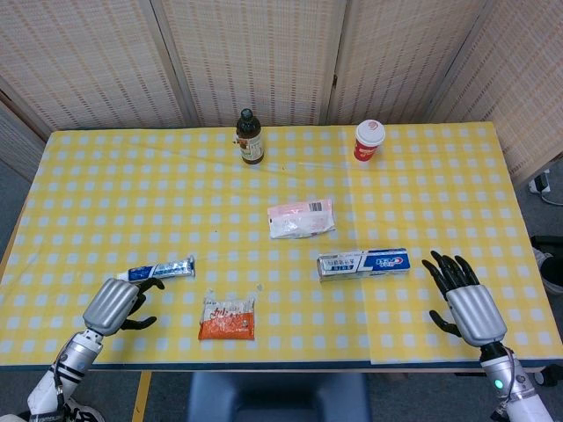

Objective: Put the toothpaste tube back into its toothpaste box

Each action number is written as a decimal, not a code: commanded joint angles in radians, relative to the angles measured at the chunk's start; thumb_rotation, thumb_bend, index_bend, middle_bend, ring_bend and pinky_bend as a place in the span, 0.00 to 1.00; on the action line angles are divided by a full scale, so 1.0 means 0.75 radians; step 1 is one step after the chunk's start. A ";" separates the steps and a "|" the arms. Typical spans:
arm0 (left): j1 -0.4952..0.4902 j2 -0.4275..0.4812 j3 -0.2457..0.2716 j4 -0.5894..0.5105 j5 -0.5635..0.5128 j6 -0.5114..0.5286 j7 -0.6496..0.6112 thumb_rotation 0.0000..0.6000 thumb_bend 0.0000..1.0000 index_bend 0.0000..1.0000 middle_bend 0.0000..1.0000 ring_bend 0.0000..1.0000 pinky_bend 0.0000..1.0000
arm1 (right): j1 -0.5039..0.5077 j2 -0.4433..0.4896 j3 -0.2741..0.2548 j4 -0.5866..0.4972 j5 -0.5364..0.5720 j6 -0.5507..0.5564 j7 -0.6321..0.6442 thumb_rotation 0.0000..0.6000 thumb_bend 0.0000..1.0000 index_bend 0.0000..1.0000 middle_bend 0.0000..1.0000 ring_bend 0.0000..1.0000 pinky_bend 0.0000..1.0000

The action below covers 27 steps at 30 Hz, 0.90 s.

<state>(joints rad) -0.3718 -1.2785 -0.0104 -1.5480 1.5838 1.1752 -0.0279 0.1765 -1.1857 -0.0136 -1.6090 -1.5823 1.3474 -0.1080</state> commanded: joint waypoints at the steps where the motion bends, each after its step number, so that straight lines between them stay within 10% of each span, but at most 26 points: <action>1: -0.073 0.006 -0.048 -0.058 -0.122 -0.133 0.009 1.00 0.21 0.41 1.00 1.00 1.00 | 0.008 0.002 -0.008 -0.005 -0.004 -0.020 0.007 1.00 0.32 0.00 0.00 0.00 0.00; 27: -0.280 -0.322 -0.229 0.172 -0.781 -0.313 0.405 1.00 0.25 0.40 1.00 1.00 1.00 | 0.035 -0.011 0.015 0.007 0.072 -0.083 -0.012 1.00 0.32 0.00 0.00 0.00 0.00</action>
<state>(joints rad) -0.5702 -1.5029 -0.1762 -1.4336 1.0140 0.9347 0.2579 0.2021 -1.1939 -0.0030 -1.6042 -1.5282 1.2858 -0.1168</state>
